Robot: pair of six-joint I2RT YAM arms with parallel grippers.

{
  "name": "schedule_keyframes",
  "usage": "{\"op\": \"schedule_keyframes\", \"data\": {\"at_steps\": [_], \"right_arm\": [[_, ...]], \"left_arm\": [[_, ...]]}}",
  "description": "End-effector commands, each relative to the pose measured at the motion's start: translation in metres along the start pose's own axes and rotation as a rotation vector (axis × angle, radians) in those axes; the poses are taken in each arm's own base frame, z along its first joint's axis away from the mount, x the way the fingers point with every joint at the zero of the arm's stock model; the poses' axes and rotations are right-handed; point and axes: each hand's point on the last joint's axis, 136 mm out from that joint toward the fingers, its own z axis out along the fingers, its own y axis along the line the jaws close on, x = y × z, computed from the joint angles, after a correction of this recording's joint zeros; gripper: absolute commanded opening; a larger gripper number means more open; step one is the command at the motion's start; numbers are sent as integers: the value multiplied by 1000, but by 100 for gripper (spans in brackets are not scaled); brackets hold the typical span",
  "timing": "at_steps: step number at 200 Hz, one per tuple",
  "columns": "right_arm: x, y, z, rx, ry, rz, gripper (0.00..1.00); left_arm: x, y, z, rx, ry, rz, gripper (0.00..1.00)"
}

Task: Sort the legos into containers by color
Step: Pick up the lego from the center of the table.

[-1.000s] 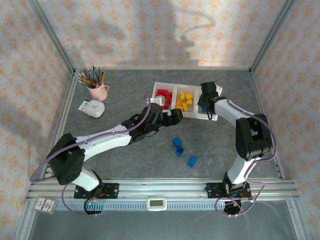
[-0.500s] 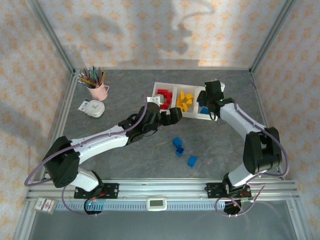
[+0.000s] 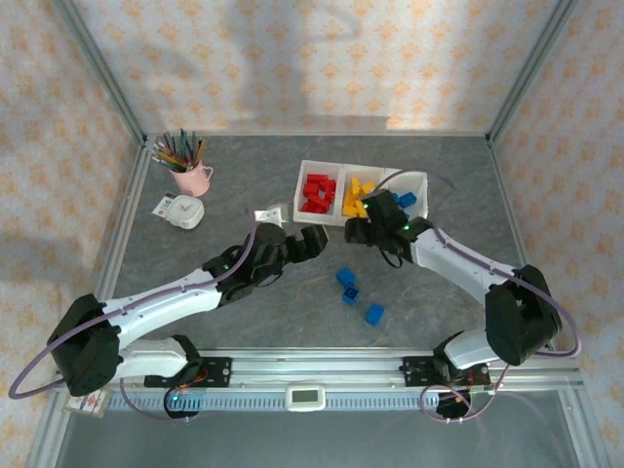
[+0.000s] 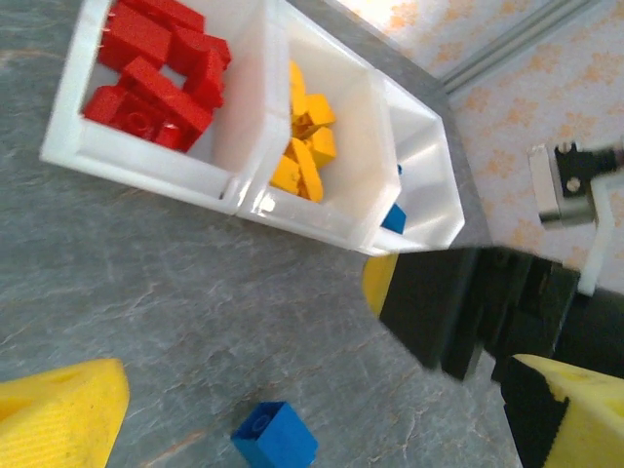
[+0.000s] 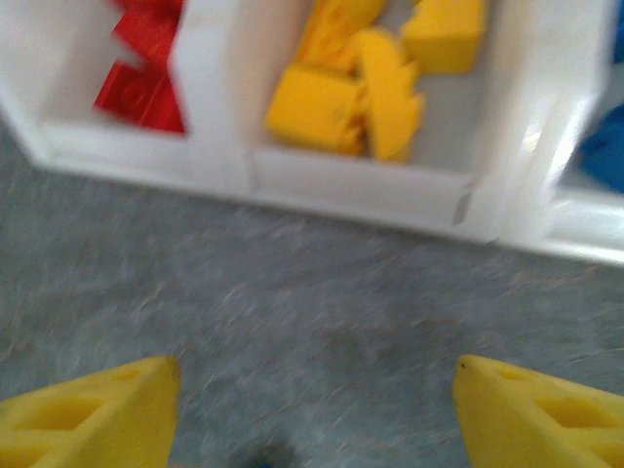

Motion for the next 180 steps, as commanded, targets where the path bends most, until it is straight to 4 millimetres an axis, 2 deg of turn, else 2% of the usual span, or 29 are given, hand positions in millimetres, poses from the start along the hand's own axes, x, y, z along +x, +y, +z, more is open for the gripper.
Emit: {"op": "schedule_keyframes", "data": {"at_steps": [1,33,68,94,129,180], "right_arm": [[26,17,2,-44,69,-75,75],[56,39,12,-83,146,-175,76],[88,41,26,-53,235,-239,78],[105,34,35,3,282,-277,76],[114,19,42,85,303,-289,71],[112,8,44,153,290,-285,59]], "left_arm": [[-5,17,-11,-44,-52,-45,99],[-5,32,-20,-73,-76,-72,99],[-4,43,-27,-82,-92,-97,99],[-2,47,-29,-86,-93,-105,99],[-1,48,-28,-88,-89,-106,99],[-1,48,-27,-86,-86,-104,99]]}}
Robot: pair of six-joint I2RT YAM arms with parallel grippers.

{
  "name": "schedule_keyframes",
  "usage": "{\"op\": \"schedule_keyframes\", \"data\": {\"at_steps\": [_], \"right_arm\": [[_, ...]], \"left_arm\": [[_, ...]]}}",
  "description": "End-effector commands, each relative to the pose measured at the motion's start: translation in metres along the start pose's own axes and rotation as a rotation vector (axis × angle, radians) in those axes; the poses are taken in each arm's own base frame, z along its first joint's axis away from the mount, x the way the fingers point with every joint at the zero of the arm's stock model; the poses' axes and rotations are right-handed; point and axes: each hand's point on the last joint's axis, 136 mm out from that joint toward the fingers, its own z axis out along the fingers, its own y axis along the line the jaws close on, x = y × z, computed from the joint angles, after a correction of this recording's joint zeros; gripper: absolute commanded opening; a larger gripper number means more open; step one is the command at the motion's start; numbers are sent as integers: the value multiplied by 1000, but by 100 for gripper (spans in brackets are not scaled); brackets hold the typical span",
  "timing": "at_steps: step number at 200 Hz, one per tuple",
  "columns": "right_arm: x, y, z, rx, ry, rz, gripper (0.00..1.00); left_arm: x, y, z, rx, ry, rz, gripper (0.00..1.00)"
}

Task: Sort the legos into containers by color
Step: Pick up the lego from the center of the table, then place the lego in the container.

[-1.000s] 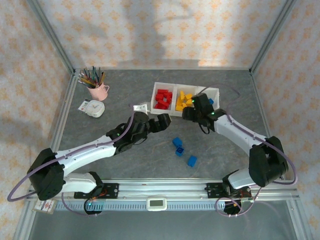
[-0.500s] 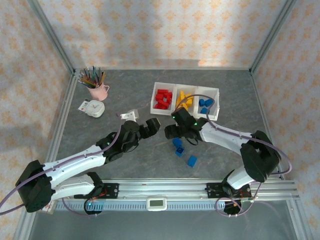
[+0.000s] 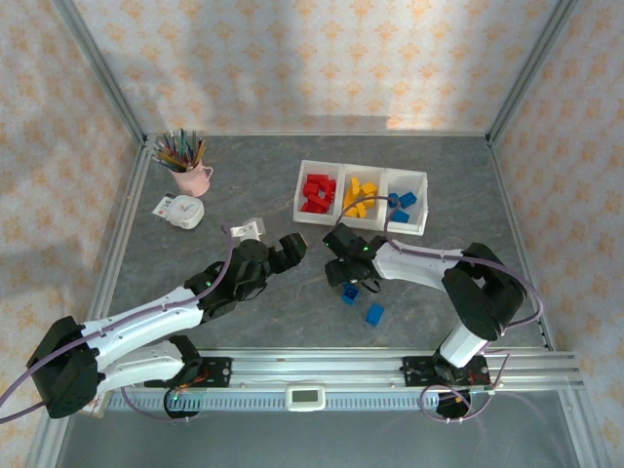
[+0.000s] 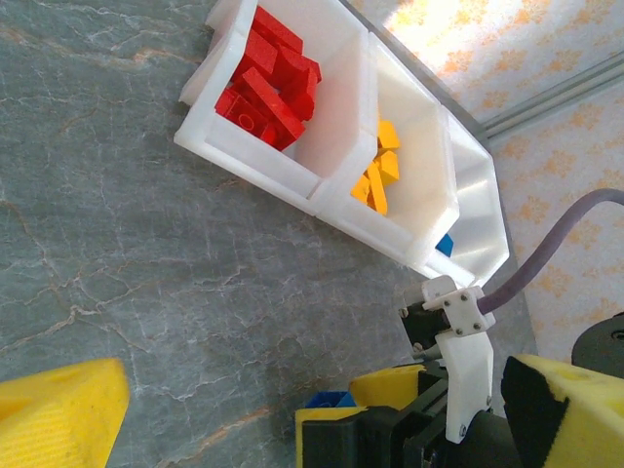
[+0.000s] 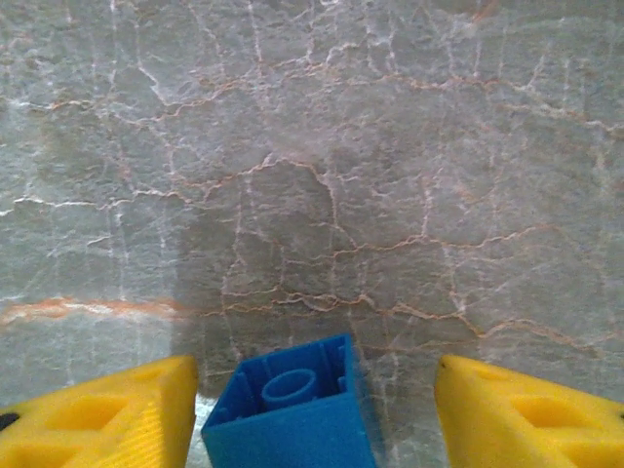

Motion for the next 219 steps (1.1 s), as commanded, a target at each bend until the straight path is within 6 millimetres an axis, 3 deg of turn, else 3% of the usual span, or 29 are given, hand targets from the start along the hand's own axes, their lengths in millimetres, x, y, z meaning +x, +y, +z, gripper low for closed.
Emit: {"op": "schedule_keyframes", "data": {"at_steps": [1,90,133,169,219], "right_arm": [[10,-17,5,95,24,-1,59],[3,-16,-1,83,-11,31,31],[-21,-25,-22,62,-85,104,28],[-54,-52,-53,85,-194,201,29],[-112,-121,-92,129,-369,410,29]], "left_arm": [[-5,5,-1,-18,-19,-9,99],[-1,-2,3,-6,9,7,99],[-4,-15,6,15,24,38,99],[-7,-31,13,37,33,74,99],[-9,-66,32,96,65,126,99]]}}
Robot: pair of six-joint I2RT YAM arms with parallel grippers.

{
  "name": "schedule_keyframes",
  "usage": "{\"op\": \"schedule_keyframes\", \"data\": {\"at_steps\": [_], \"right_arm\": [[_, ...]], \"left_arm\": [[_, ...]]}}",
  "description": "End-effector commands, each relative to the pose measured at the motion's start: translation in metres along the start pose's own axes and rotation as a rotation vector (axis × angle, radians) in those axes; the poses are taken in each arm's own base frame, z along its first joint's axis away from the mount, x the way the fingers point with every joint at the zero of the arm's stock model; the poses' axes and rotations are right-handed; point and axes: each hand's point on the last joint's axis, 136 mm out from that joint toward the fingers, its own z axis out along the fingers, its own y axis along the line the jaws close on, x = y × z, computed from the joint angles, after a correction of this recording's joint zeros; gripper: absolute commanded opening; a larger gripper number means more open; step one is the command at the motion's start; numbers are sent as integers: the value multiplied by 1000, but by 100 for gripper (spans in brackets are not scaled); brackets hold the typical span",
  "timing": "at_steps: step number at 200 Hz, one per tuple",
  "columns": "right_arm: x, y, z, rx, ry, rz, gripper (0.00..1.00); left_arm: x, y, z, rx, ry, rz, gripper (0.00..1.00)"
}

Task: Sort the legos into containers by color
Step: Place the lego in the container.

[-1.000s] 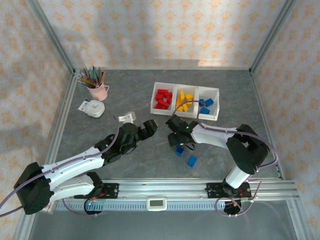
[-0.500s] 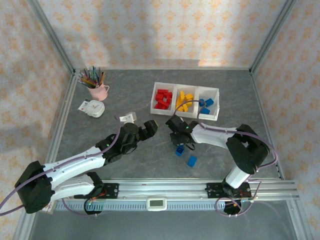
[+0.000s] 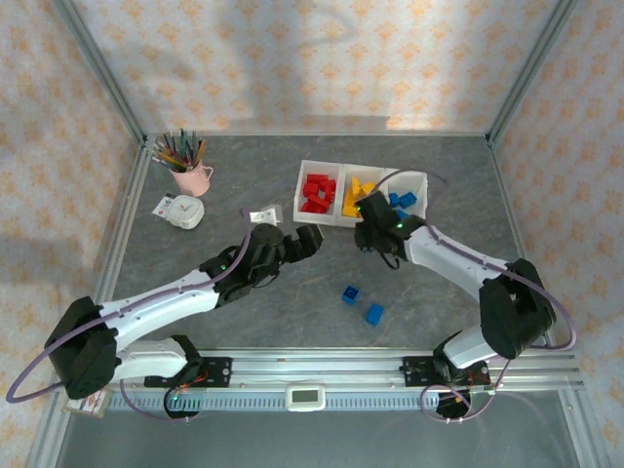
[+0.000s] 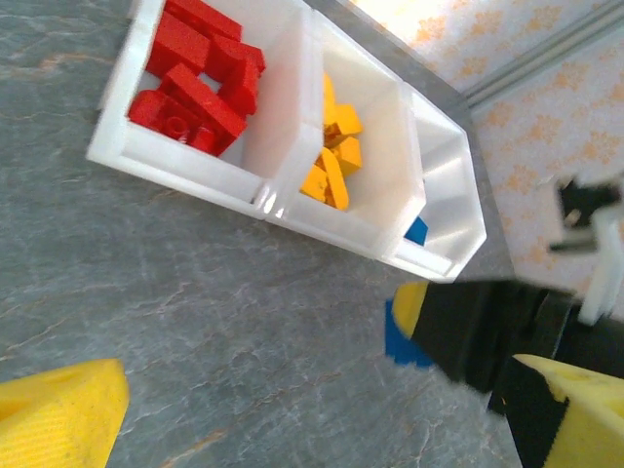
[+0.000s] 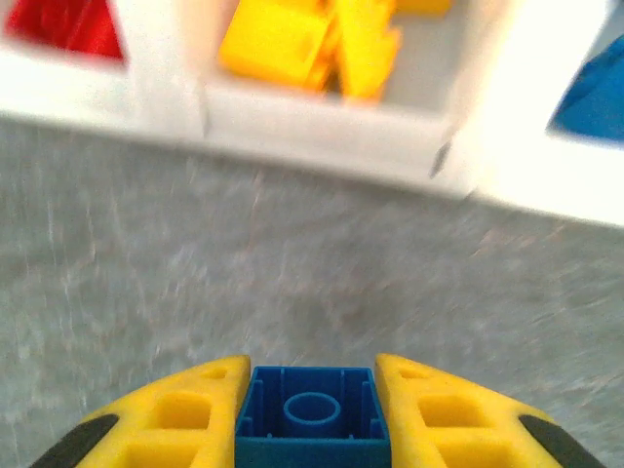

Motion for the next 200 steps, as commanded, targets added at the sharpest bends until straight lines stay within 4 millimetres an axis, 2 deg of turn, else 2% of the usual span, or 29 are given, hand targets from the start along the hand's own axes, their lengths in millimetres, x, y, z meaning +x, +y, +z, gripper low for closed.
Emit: {"op": "schedule_keyframes", "data": {"at_steps": [1,21,52,92,109,139,157,175,200], "right_arm": [[-46,-25,-14,50,-117,100,29],[-75,-49,-12,97,-179,163,30],[-103,-76,9,129,-201,237,31],[-126,-92,39,207,-208,243,32],[-136,-107,49,262,-208,257,32],[-142,-115,73,271,-177,262,36],[-147,-116,76,291,-179,257,45],[-153,-115,71,285,-192,259,52],[-158,-109,57,250,-211,263,56]], "left_arm": [[-10,-24,7,58,-2,44,99],[-13,-38,16,85,5,61,99],[-15,-51,32,98,20,90,99],[-19,-57,48,104,28,91,99],[-22,-58,51,111,25,83,99],[-26,-57,55,111,20,75,99],[-26,-57,57,113,24,72,99],[-27,-58,58,113,25,74,99],[-29,-57,56,112,20,74,99]]}}
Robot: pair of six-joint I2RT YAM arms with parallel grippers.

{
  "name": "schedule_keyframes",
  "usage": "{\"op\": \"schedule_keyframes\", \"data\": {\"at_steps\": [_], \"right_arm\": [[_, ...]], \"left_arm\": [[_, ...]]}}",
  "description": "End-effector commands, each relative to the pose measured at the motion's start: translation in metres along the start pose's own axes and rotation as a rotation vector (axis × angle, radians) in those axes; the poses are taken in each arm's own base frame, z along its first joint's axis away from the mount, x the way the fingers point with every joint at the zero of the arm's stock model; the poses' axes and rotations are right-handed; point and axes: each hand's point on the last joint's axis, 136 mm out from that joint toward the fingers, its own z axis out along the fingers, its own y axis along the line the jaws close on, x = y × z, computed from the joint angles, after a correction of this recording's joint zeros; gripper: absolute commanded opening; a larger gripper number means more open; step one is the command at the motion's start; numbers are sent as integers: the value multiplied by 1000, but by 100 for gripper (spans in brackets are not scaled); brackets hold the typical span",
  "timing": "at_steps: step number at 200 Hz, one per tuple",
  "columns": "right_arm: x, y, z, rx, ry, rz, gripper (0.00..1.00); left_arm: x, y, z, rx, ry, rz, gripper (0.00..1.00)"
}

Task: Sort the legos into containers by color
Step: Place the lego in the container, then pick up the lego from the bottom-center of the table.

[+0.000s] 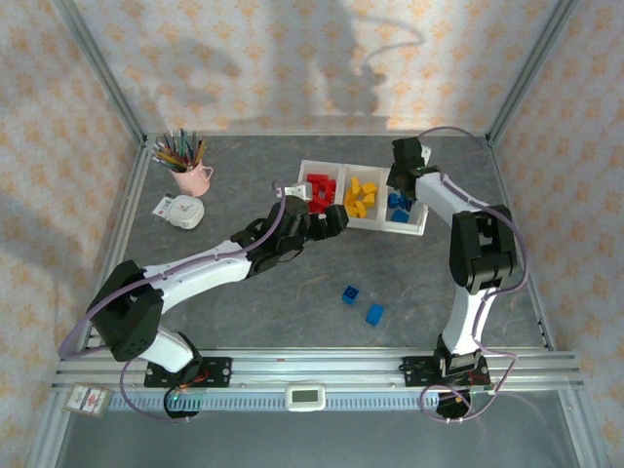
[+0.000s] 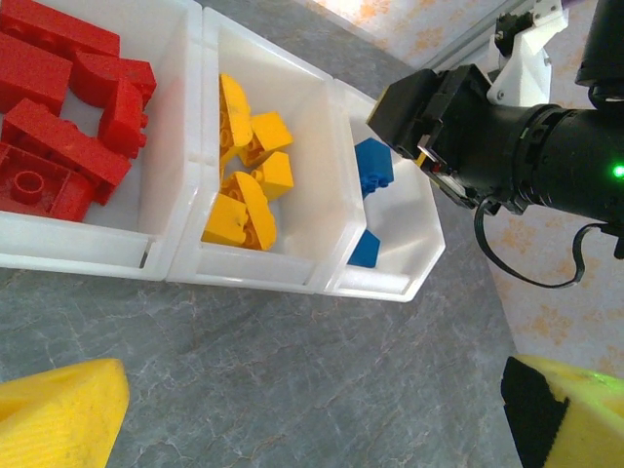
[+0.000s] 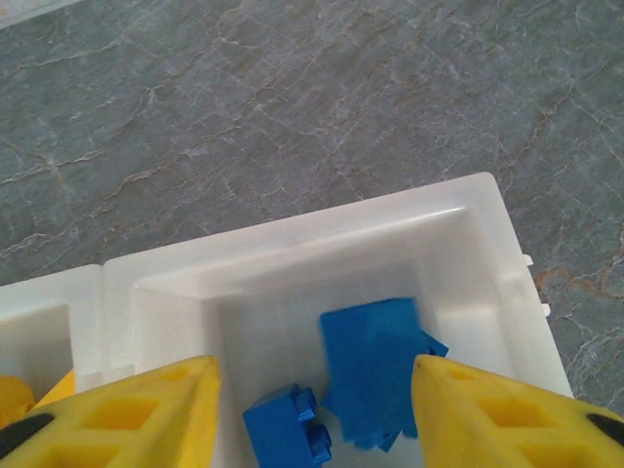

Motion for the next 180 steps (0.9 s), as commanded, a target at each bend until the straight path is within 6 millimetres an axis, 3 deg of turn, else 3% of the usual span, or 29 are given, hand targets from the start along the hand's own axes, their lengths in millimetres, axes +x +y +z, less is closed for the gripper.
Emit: {"op": "schedule_keyframes", "data": {"at_steps": [1,39,91,129,180], "right_arm": [[-21,2,-23,-15,-52,13,56],[-7,11,-53,-104,-43,13,59],[36,18,-96,-173,5,-46,67],[82,17,-125,-207,72,-115,71],[164,17,-148,-241,216,-192,77]], "left_arm": [[-15,-12,-1,39,-34,7,99],[-17,-12,-9,44,-41,0,99],[-11,2,-34,24,-46,-15,99],[1,24,-51,-9,-47,-46,99],[17,54,-68,-50,-62,-110,99]]}}
